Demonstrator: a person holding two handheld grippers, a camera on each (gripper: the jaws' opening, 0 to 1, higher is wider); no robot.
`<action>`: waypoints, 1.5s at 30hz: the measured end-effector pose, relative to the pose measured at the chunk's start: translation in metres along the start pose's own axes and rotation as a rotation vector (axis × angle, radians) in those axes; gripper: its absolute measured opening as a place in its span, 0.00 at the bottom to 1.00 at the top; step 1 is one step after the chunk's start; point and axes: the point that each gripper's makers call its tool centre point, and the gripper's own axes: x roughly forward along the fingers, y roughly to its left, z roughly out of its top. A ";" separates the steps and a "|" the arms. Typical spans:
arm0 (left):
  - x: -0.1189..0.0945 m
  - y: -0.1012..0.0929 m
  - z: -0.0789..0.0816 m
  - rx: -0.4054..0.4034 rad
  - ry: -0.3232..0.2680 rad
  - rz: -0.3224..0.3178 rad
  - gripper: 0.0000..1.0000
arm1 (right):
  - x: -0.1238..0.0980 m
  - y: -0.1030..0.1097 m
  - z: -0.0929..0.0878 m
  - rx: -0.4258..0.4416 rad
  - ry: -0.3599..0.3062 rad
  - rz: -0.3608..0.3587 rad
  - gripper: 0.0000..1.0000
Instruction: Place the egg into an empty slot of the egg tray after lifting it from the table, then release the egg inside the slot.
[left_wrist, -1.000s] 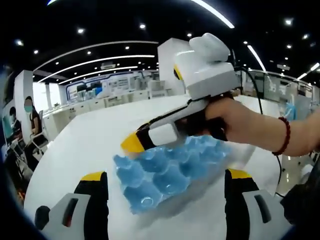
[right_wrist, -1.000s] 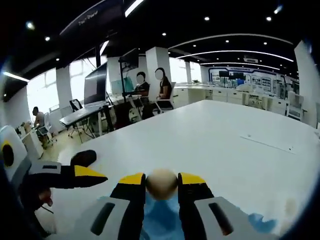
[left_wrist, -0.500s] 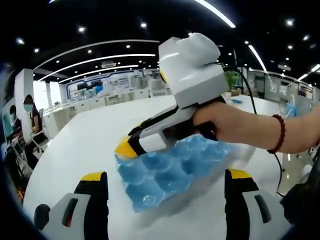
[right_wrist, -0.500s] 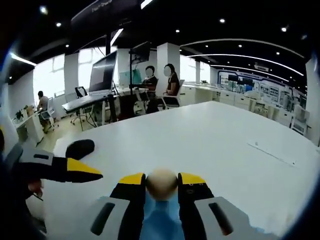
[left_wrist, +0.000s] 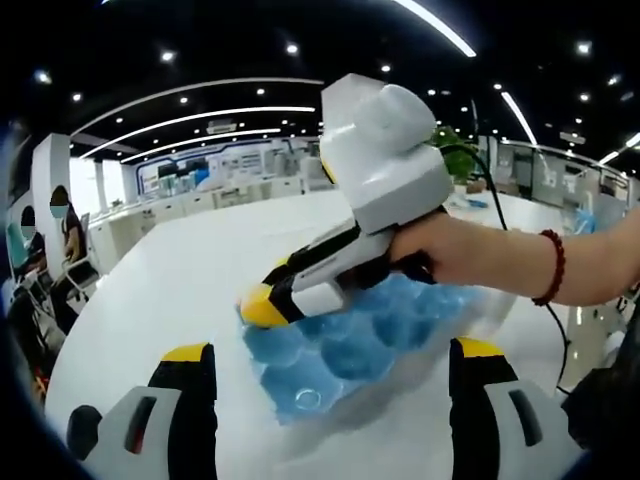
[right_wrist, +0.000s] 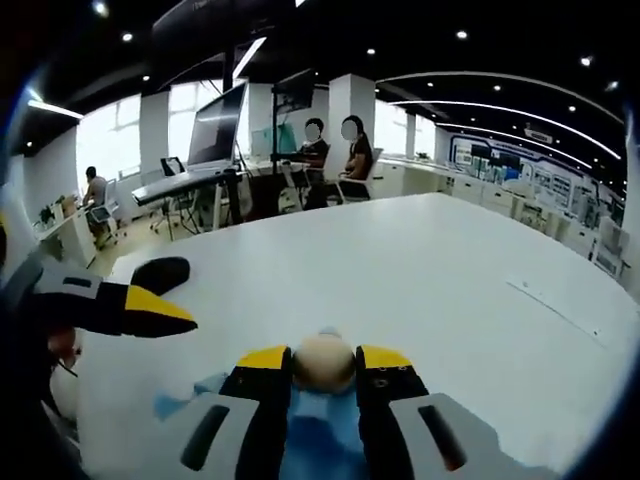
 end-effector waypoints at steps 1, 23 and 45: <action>0.000 0.001 0.000 -0.001 0.001 0.001 0.99 | 0.000 -0.001 0.001 0.003 -0.008 -0.004 0.26; 0.004 0.001 0.000 -0.013 0.001 0.003 1.00 | -0.011 -0.007 0.010 0.040 -0.052 0.006 0.45; 0.006 0.012 0.011 -0.006 -0.052 -0.019 1.00 | -0.028 -0.017 0.008 0.073 -0.082 0.005 0.74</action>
